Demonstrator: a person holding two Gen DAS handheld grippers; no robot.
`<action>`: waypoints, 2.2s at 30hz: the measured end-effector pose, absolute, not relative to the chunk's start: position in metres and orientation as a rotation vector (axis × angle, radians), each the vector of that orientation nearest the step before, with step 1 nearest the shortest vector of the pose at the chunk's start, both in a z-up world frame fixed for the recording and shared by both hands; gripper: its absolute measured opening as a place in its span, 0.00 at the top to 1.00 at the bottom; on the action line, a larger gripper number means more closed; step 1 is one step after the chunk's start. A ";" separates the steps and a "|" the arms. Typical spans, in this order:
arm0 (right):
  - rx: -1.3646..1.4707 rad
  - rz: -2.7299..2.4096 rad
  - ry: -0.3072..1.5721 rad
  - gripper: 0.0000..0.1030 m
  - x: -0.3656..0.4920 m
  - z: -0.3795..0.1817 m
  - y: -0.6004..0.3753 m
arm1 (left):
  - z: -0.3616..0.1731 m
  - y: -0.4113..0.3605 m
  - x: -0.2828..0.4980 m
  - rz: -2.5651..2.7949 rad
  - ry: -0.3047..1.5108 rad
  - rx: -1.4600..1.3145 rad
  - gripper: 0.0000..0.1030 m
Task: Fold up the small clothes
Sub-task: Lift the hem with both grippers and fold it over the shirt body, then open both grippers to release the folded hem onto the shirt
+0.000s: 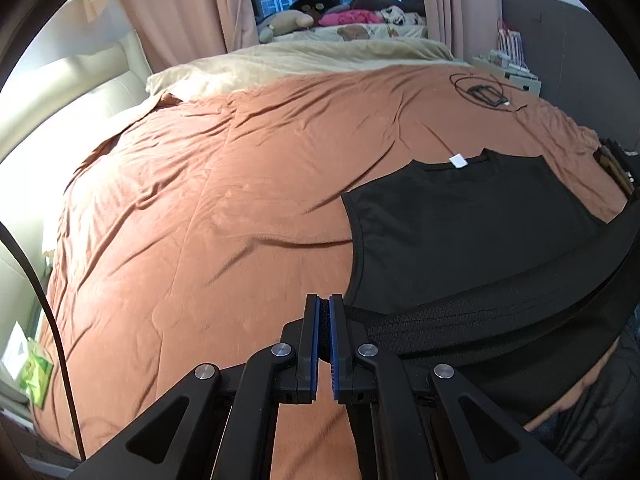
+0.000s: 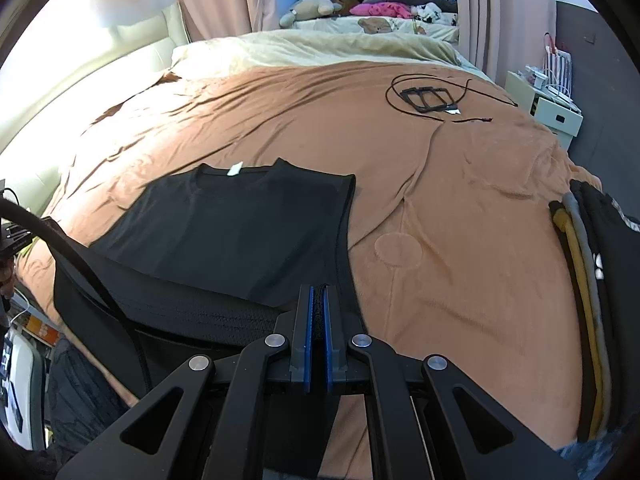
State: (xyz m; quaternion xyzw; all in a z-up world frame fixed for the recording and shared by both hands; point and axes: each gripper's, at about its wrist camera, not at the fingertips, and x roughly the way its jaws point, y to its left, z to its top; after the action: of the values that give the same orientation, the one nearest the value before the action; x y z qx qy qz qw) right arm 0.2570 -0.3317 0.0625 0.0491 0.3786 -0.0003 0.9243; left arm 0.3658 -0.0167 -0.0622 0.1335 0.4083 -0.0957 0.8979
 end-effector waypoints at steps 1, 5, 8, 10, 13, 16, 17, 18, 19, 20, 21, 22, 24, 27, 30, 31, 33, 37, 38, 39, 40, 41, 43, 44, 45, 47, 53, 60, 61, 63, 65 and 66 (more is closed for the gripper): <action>0.098 -0.001 0.782 0.99 0.263 0.063 -0.332 | -0.064 -0.018 0.373 -0.196 0.852 0.280 0.96; 0.090 -0.012 0.809 0.99 0.292 0.059 -0.336 | -0.074 -0.019 0.397 -0.187 0.886 0.275 0.96; 0.108 -0.027 0.829 0.99 0.312 0.055 -0.344 | -0.081 -0.020 0.414 -0.188 0.910 0.269 0.96; 0.119 -0.037 0.840 0.99 0.323 0.052 -0.347 | -0.085 -0.021 0.425 -0.190 0.929 0.274 0.96; 0.121 -0.041 0.859 0.99 0.341 0.048 -0.352 | -0.088 -0.022 0.441 -0.192 0.951 0.275 0.96; 0.128 -0.047 0.883 0.99 0.362 0.041 -0.361 | -0.097 -0.024 0.458 -0.185 0.977 0.276 0.96; 0.132 -0.049 0.890 0.99 0.368 0.038 -0.363 | -0.100 -0.025 0.461 -0.183 0.983 0.277 0.96; 0.137 -0.052 0.898 0.99 0.375 0.033 -0.365 | -0.104 -0.026 0.466 -0.178 0.992 0.278 0.96; 0.149 -0.054 0.906 0.99 0.383 0.029 -0.369 | -0.109 -0.027 0.471 -0.170 1.001 0.280 0.96; 0.161 -0.059 0.914 0.99 0.391 0.024 -0.371 | -0.112 -0.028 0.474 -0.165 1.008 0.281 0.95; 0.174 -0.067 0.922 0.98 0.396 0.018 -0.373 | -0.117 -0.029 0.478 -0.161 1.020 0.283 0.94; 0.192 -0.076 0.940 0.97 0.403 0.012 -0.375 | -0.120 -0.029 0.481 -0.156 1.032 0.289 0.92; 0.219 -0.086 0.966 0.94 0.409 0.004 -0.378 | -0.123 -0.032 0.481 -0.160 1.045 0.304 0.91; 0.212 -0.072 0.958 0.66 0.410 0.004 -0.380 | -0.124 -0.040 0.479 -0.158 1.047 0.383 0.76; 0.179 -0.074 0.947 0.34 0.404 0.008 -0.379 | -0.120 -0.045 0.474 -0.180 1.033 0.435 0.43; 0.172 -0.066 0.941 0.34 0.401 0.009 -0.379 | -0.118 -0.046 0.471 -0.193 1.026 0.440 0.35; 0.160 -0.044 0.942 0.34 0.394 0.010 -0.376 | -0.117 -0.047 0.467 -0.214 1.027 0.446 0.29; 0.100 0.012 0.963 0.34 0.384 0.009 -0.369 | -0.125 -0.051 0.460 -0.280 1.084 0.464 0.25; 0.086 0.023 0.971 0.34 0.382 0.008 -0.366 | -0.127 -0.053 0.458 -0.289 1.096 0.474 0.25; 0.067 0.042 0.988 0.34 0.382 0.005 -0.363 | -0.131 -0.054 0.455 -0.302 1.113 0.488 0.25; 0.053 0.055 1.003 0.34 0.381 0.004 -0.361 | -0.135 -0.056 0.452 -0.314 1.131 0.499 0.25; 0.038 0.064 1.016 0.34 0.381 0.002 -0.359 | -0.139 -0.057 0.451 -0.321 1.147 0.511 0.25; 0.001 0.074 1.048 0.34 0.385 -0.004 -0.354 | -0.149 -0.057 0.450 -0.315 1.172 0.532 0.25; -0.015 0.072 1.060 0.34 0.386 -0.008 -0.352 | -0.153 -0.057 0.451 -0.305 1.178 0.542 0.25; -0.031 0.065 1.075 0.34 0.389 -0.012 -0.350 | -0.157 -0.058 0.453 -0.291 1.181 0.552 0.25; -0.055 0.041 1.094 0.34 0.396 -0.018 -0.348 | -0.160 -0.057 0.459 -0.275 1.181 0.554 0.25; 0.004 -0.059 1.117 0.34 0.426 -0.030 -0.359 | -0.157 -0.052 0.493 -0.213 1.159 0.504 0.25; 0.090 -0.097 1.075 0.55 0.449 -0.033 -0.377 | -0.161 -0.044 0.525 -0.179 1.159 0.450 0.36; 0.109 -0.095 1.071 0.59 0.451 -0.035 -0.380 | -0.161 -0.043 0.528 -0.175 1.159 0.441 0.40; 0.132 -0.096 1.060 0.64 0.455 -0.038 -0.384 | -0.161 -0.038 0.534 -0.166 1.162 0.407 0.47; 0.141 -0.104 1.049 0.68 0.455 -0.037 -0.387 | -0.158 -0.032 0.537 -0.162 1.162 0.367 0.54; 0.148 -0.105 1.044 0.70 0.455 -0.036 -0.388 | -0.155 -0.030 0.538 -0.163 1.159 0.340 0.54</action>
State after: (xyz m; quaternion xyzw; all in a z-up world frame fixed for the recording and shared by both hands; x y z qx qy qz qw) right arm 0.4552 -0.3884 -0.0361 0.0705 0.4981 -0.0501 0.8628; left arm 0.5380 -0.0296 -0.1551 0.1598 0.5444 -0.0763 0.8199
